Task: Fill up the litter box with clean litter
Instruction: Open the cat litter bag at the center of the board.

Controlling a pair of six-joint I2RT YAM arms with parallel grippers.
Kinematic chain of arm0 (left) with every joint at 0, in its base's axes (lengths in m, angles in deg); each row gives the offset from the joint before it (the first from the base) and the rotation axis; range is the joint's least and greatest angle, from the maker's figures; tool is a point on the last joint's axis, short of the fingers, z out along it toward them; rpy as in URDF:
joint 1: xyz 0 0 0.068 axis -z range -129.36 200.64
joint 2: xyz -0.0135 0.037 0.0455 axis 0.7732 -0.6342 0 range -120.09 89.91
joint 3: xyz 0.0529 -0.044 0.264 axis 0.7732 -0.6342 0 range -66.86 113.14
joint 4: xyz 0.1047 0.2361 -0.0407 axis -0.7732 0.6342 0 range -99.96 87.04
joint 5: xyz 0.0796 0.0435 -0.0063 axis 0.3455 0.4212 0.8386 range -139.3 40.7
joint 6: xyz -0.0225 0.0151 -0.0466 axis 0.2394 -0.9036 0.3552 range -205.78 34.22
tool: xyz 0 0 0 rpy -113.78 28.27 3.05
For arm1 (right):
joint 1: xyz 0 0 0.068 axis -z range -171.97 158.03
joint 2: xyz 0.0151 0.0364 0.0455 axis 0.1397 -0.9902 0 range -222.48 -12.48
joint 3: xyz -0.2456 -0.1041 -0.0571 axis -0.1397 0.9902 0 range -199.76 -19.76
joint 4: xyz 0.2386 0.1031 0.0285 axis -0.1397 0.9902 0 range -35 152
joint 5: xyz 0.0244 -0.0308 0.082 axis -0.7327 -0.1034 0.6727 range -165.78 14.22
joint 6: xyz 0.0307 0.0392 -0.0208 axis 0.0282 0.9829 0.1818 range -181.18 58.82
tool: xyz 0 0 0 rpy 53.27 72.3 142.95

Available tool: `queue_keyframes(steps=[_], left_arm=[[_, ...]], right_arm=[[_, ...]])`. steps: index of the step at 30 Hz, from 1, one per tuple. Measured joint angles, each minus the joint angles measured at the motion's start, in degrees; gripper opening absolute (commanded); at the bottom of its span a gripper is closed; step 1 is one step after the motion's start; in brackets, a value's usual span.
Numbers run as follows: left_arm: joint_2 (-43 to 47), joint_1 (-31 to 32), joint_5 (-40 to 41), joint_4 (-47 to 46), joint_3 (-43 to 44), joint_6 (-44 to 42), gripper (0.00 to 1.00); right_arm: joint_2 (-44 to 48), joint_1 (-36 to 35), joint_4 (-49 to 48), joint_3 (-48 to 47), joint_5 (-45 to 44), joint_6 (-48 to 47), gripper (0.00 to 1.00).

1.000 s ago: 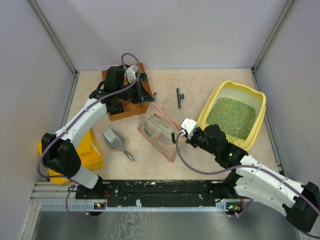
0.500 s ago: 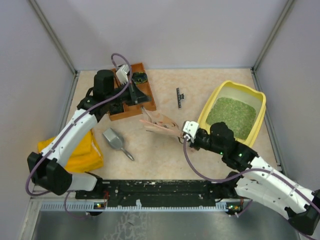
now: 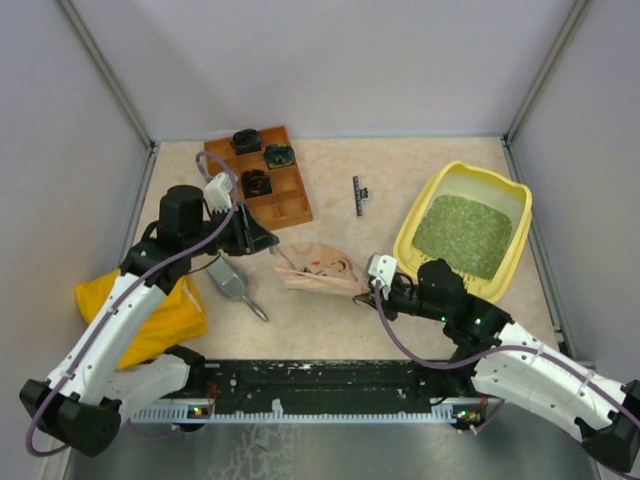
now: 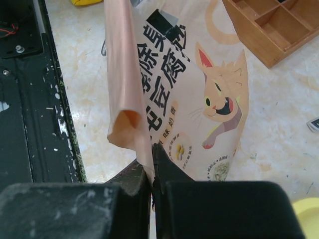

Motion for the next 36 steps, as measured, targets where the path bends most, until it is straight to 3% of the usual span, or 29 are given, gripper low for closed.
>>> queue_keyframes(steps=[7,18,27,36], left_arm=[[1.7,-0.1,1.6,3.2,-3.0,0.6,0.39],[6.5,-0.1,3.6,6.8,-9.2,4.4,0.43],[5.7,-0.1,0.8,-2.1,-17.9,12.0,0.43],[3.3,-0.1,-1.9,-9.4,-19.7,15.8,0.44]], right_arm=[[0.0,-0.3,-2.6,1.5,-1.4,3.3,0.0],[0.0,-0.4,-2.9,1.5,-2.7,4.4,0.0],[0.7,-0.4,-3.0,2.0,-2.9,5.3,0.0],[0.7,-0.7,-3.1,2.1,-2.9,5.2,0.0]])
